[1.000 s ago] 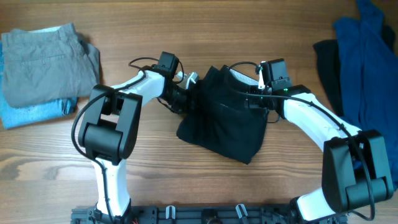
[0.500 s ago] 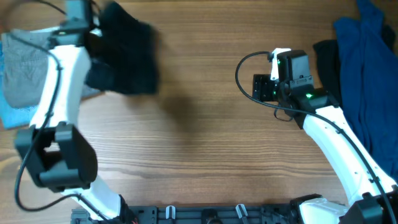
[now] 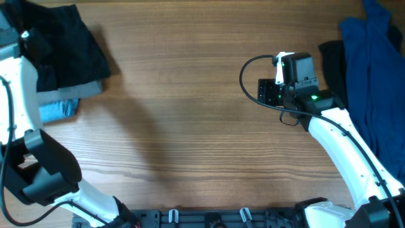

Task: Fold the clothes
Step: 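Lower the shorts onto the grey stack and open the left gripper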

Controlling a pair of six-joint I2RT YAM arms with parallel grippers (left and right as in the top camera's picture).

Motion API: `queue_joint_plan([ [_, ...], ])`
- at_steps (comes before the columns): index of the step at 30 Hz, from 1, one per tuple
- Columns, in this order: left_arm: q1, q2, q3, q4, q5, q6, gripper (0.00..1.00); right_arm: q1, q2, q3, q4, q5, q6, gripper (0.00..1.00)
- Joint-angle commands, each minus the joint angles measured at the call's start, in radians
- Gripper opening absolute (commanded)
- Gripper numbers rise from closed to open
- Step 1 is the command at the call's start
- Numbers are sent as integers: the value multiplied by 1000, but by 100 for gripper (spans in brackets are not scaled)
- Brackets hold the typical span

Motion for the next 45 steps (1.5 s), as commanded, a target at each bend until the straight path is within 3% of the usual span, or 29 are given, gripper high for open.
queue_joint_plan([
  [1, 58, 13, 16, 16, 9, 19, 7, -1, 6, 10, -5, 17, -13, 78],
  [6, 120, 49, 16, 16, 9, 19, 9, -1, 6, 10, -4, 17, -12, 77],
  [8, 147, 63, 16, 11, 9, 19, 30, -1, 6, 10, -4, 17, -13, 78],
  [9, 156, 66, 15, 8, 9, 19, 50, -1, 6, 10, -4, 17, -13, 78],
  [11, 175, 67, 15, 1, 9, 19, 74, -1, 6, 10, -4, 17, -13, 78],
  [13, 190, 66, 15, -1, 9, 14, 88, -1, 6, 10, -4, 17, -13, 78],
  [17, 189, 40, 15, -8, 121, -14, 100, -1, 6, 10, -4, 17, -13, 80],
  [19, 170, 15, 15, -7, 189, -14, 100, -1, 6, 10, -4, 16, -9, 81],
  [25, 68, -79, 15, 7, 197, -36, 100, -1, 6, 10, -8, 16, -9, 82],
  [31, 71, 3, 15, 16, 223, -113, 97, -1, 6, 10, -11, 16, -4, 82],
  [39, 245, 266, 15, -14, 225, -180, 100, -1, 6, 9, -58, 16, 17, 82],
  [45, 337, 280, 15, -11, 487, -191, 100, -1, 6, 9, -66, 16, 16, 82],
])
